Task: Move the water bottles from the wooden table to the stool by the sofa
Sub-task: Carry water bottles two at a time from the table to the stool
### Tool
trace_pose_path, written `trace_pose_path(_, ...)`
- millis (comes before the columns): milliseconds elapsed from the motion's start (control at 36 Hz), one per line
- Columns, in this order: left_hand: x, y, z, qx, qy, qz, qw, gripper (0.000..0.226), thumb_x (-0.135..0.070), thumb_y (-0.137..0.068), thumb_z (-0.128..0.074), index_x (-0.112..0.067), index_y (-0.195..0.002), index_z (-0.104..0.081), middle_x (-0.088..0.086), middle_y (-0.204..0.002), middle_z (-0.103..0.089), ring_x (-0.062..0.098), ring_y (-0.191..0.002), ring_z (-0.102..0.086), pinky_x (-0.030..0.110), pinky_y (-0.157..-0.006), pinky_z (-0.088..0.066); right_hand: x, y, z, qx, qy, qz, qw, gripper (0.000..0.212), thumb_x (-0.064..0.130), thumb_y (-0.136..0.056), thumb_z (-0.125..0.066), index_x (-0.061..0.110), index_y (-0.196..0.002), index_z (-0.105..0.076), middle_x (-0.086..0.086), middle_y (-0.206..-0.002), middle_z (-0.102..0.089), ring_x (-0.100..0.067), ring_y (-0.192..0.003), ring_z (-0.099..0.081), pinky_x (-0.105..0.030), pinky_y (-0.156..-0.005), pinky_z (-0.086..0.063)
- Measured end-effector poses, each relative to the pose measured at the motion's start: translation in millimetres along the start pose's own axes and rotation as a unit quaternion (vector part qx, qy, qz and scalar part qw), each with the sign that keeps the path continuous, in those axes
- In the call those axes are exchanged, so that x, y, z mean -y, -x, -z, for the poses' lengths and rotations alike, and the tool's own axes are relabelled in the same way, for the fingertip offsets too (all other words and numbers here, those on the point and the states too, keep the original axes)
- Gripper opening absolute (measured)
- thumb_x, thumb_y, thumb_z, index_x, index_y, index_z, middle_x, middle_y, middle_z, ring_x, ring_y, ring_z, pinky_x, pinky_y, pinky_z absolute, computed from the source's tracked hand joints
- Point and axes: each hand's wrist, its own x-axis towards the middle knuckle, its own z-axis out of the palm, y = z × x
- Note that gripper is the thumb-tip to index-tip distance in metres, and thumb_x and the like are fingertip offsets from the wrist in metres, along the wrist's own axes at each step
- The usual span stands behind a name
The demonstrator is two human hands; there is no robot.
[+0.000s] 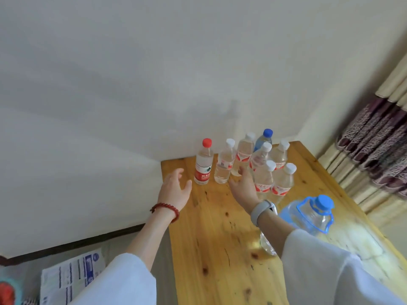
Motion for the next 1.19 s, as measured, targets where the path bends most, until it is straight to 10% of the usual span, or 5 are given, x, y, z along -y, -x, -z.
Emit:
trace_pose_path(167,5,-65,-39,0.03,0.039,0.018,0.999,0.056,-0.029,-0.086,-0.056,-0.018,-0.136,-0.032,0.007,-0.14,-0.039,0.023,-0.122,-0.046,0.042,-0.101,-0.042,-10,-74,-27,-0.02,0.02,-0.014,1.0,0.072,0.015,-0.085,-0.057,0.013,-0.144,-0.016,-0.009,-0.15,-0.026,-0.028,-0.138,-0.024,-0.042,-0.112,-0.024)
trace_pose_path(278,14,-99,-69,0.059,0.022,0.001,0.998,0.061,-0.03,-0.085,-0.057,-0.021,-0.138,-0.028,0.006,-0.144,-0.035,0.023,-0.124,-0.045,0.035,-0.097,-0.041,-30,-113,-36,0.006,0.02,-0.016,1.0,0.082,0.015,-0.081,-0.06,0.016,-0.144,-0.007,-0.011,-0.146,-0.028,-0.034,-0.133,-0.03,-0.056,-0.105,-0.034)
trace_pose_path(444,14,-140,-106,0.08,0.042,-0.038,0.995,0.077,-0.02,-0.081,-0.063,-0.027,-0.142,-0.016,0.002,-0.15,-0.023,0.021,-0.137,-0.026,0.041,-0.109,-0.03,-51,-136,-50,0.007,0.03,-0.007,1.0,0.072,0.019,-0.081,-0.063,0.016,-0.14,-0.022,-0.009,-0.144,-0.02,-0.03,-0.134,-0.023,-0.039,-0.109,-0.025)
trace_pose_path(639,17,-155,-124,0.069,0.084,-0.021,0.994,0.067,-0.027,-0.076,-0.069,-0.039,-0.125,-0.025,-0.002,-0.129,-0.046,0.017,-0.112,-0.049,0.029,-0.086,-0.04,-67,-129,-55,0.014,-0.04,0.003,0.999,0.075,0.017,-0.077,-0.069,0.014,-0.135,-0.021,-0.007,-0.136,-0.032,-0.023,-0.126,-0.036,-0.029,-0.1,-0.033)
trace_pose_path(1194,56,91,-55,0.013,0.155,0.0,0.988,0.063,-0.025,-0.068,-0.077,-0.022,-0.124,-0.047,-0.01,-0.11,-0.054,0.011,-0.098,-0.051,0.023,-0.074,-0.04,-77,127,-15,0.03,-0.082,-0.037,0.995,0.065,0.039,-0.072,-0.065,0.045,-0.126,-0.028,-0.002,-0.128,-0.049,-0.017,-0.119,-0.047,-0.041,-0.102,-0.041)
